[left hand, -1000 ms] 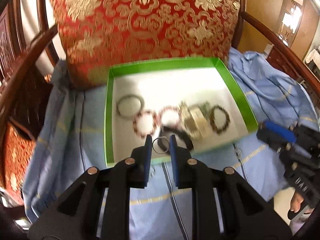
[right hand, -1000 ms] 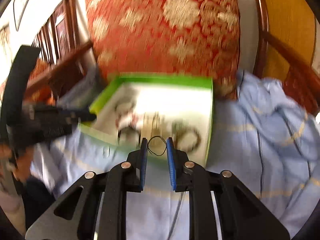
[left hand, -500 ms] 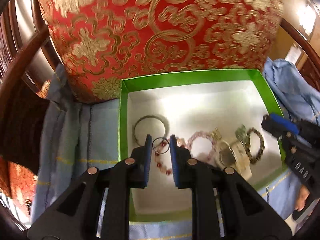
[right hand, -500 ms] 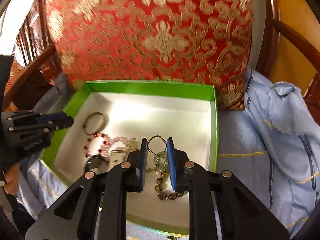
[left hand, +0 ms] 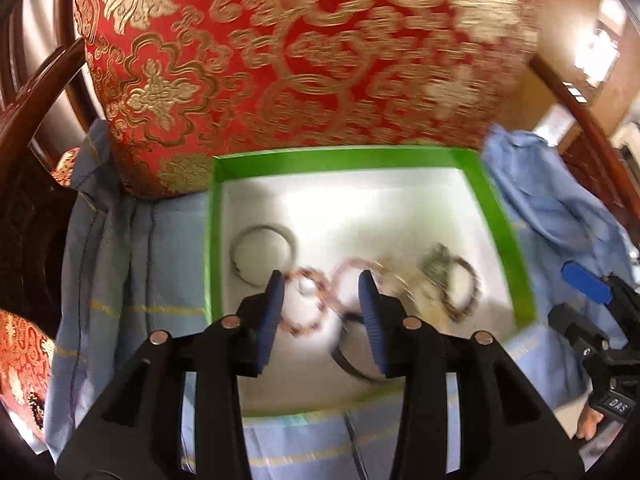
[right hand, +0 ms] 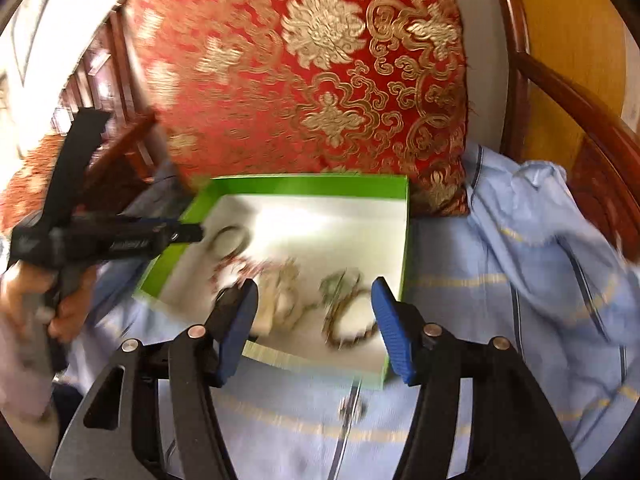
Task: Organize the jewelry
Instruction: 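Carry both rings into the green box and open both tools to drop them, then grasp the second silver ring with the left tool while the right tool grips the rhinestone ring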
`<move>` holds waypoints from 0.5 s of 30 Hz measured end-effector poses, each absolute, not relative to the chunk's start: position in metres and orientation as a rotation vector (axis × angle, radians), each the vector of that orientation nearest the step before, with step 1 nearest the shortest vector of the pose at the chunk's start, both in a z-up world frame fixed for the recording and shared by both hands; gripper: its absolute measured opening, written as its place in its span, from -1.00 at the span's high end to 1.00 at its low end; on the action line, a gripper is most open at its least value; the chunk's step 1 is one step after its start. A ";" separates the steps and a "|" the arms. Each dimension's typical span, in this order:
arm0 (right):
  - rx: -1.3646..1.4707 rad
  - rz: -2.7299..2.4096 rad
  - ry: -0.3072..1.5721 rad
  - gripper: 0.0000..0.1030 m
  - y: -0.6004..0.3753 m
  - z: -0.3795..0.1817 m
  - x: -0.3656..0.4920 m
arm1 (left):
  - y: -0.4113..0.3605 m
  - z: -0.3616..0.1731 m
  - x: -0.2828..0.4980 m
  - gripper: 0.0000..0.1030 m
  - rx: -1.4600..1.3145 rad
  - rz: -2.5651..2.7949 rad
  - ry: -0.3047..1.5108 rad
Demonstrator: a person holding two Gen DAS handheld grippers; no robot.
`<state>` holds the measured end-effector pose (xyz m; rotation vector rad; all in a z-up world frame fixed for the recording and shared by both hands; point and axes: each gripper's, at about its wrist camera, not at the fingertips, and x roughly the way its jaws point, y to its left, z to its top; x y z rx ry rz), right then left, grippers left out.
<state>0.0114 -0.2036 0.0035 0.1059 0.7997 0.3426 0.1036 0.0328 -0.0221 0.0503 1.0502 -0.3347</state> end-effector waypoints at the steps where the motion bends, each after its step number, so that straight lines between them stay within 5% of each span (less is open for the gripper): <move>1: 0.102 0.353 0.805 -0.13 -0.207 0.003 0.002 | 0.031 -0.019 0.095 0.26 0.049 -0.359 1.056; 7: -0.050 0.308 0.965 -0.10 -0.197 -0.061 -0.025 | 0.024 -0.033 0.038 0.26 0.100 -0.429 1.140; 15: -0.049 0.235 1.052 -0.09 -0.183 -0.112 -0.006 | 0.042 -0.099 0.059 0.17 0.067 -0.255 1.353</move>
